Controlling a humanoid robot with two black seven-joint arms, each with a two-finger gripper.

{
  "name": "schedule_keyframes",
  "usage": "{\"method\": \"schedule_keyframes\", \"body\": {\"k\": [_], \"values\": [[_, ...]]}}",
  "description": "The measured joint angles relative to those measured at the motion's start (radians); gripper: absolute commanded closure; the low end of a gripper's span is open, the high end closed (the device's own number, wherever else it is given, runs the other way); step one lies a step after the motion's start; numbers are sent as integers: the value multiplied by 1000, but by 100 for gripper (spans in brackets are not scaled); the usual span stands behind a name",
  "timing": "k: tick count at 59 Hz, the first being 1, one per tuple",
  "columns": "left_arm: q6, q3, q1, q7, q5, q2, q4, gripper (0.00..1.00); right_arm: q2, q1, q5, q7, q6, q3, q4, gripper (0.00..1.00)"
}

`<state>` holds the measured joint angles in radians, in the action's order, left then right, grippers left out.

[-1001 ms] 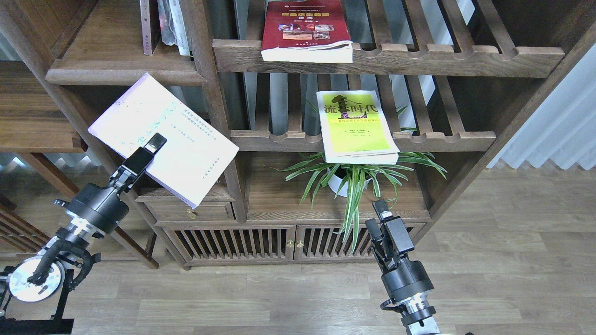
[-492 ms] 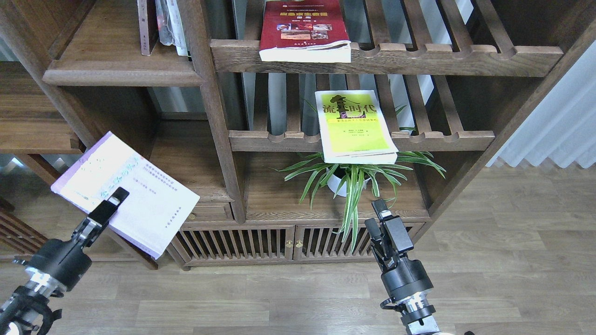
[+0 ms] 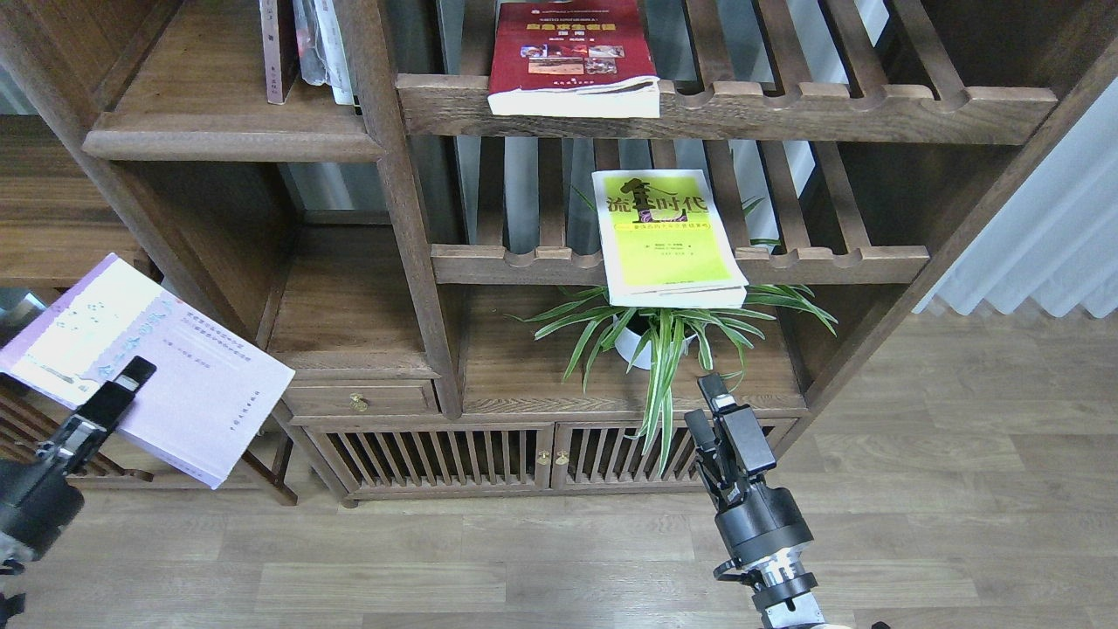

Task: Organize books on shelf
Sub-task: 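Lift the white book with the left gripper up toward the upper shelf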

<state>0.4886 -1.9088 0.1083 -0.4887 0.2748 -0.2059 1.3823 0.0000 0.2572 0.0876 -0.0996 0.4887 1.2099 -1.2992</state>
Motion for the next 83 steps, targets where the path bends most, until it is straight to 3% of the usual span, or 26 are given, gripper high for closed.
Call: {"method": "schedule_keyframes", "body": {"k": [14,38,83], "values": [[0,-6,-63,0,-51,-106,0,94,0,0,0,0,0,-1,0,2],[0,-6,-118,0,-68,-182,0,94,0,0,1,0,0,-1,0,2],[0,156,-421,0,-43,-432,-2,94,0,-1,1,0,0,-5,-2,2]]}}
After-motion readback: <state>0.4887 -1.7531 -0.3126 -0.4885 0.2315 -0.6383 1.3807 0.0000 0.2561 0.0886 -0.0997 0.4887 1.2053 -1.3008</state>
